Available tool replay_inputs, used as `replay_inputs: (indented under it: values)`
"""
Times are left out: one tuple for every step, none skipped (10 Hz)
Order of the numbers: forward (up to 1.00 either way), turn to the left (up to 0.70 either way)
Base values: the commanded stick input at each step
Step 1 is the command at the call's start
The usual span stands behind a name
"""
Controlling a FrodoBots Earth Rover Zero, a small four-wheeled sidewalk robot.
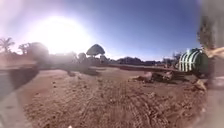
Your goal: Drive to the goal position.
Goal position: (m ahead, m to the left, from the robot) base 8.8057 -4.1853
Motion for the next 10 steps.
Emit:
replay_inputs:
  values:
    - [0.50, 0.00]
    - [0.50, 0.00]
    - [0.50, 0.00]
    - [0.50, 0.00]
    - [0.50, 0.00]
    - [0.50, 0.00]
    - [0.50, 0.00]
    - [0.50, 0.00]
    - [0.50, 0.00]
    - [0.50, 0.00]
